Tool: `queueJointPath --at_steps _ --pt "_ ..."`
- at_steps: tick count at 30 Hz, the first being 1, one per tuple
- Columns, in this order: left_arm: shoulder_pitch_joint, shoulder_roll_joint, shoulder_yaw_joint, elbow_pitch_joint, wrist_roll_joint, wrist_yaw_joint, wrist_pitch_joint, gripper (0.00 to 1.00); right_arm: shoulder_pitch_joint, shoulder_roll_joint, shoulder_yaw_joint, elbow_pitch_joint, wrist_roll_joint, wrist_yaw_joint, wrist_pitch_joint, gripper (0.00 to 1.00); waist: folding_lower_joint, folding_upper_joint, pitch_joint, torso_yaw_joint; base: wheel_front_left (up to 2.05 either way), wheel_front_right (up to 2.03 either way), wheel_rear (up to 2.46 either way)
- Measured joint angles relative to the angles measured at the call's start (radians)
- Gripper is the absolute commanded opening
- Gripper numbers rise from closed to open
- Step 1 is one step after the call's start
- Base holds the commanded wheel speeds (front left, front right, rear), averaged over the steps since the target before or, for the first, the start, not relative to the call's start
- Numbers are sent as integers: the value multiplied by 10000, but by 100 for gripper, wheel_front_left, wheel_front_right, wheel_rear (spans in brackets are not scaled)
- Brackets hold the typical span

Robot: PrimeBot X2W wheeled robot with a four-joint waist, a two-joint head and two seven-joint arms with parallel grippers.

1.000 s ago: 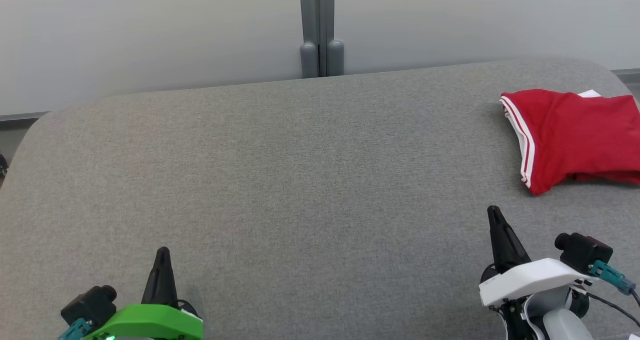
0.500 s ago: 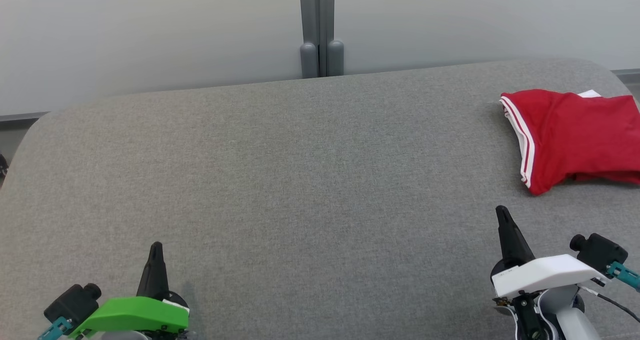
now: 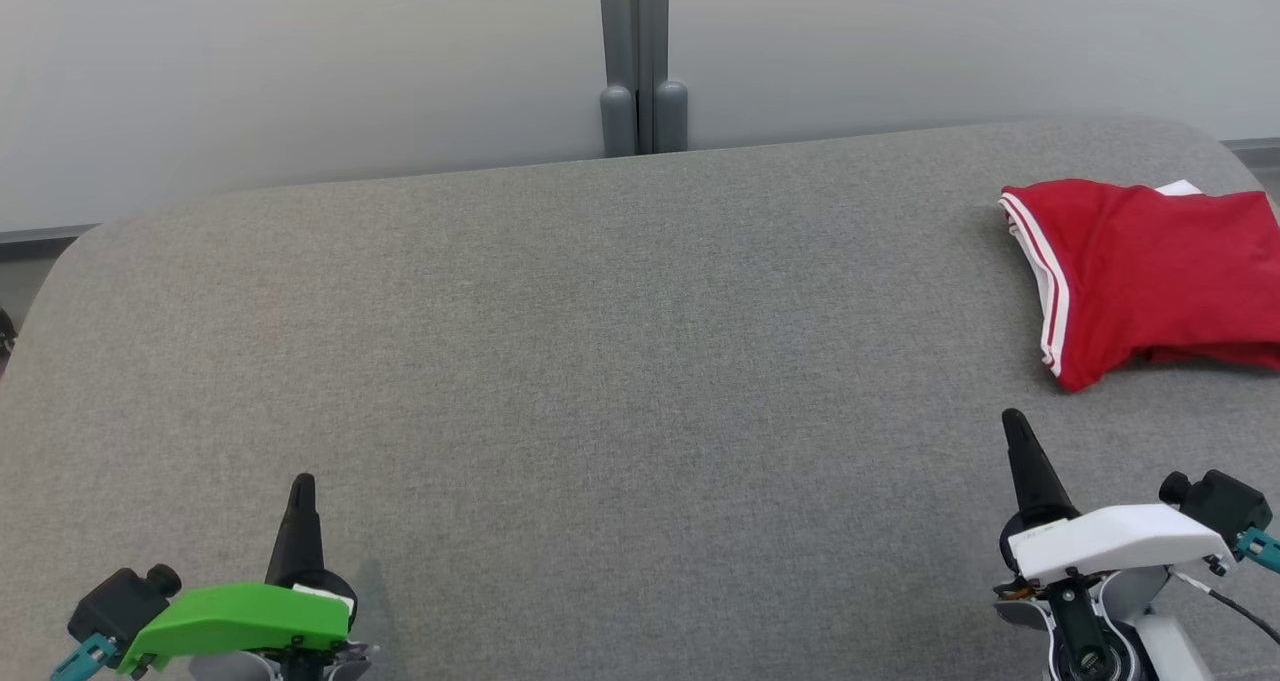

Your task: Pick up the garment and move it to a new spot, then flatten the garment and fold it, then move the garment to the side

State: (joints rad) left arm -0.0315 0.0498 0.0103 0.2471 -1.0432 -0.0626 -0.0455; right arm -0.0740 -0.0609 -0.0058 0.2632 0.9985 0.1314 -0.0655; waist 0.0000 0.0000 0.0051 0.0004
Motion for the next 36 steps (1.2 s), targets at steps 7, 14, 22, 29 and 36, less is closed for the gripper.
queueJointPath --at_steps 7,14,22,29,36 --pt "-58 -2 148 2 -721 -86 192 0 -42 -6 -107 -23 786 0 203 0 1 0 -2 0 0 0 0" --pt "-171 -2 251 0 -1381 -165 380 0 -104 -8 -201 -48 1534 0 391 0 0 0 -4 -1 0 0 0" --pt "-233 -2 397 0 -2082 -253 594 0 -128 -8 -322 -63 2322 -2 602 0 0 0 -6 -1 0 0 0" --pt "-327 -2 504 -2 -2675 -314 761 0 -135 -8 -420 -84 2959 -2 754 0 0 0 -8 -2 0 0 0" --pt "-396 -4 589 0 -3225 -360 901 0 -146 -8 -506 -98 3568 -8 926 0 0 0 -9 -2 0 0 0"
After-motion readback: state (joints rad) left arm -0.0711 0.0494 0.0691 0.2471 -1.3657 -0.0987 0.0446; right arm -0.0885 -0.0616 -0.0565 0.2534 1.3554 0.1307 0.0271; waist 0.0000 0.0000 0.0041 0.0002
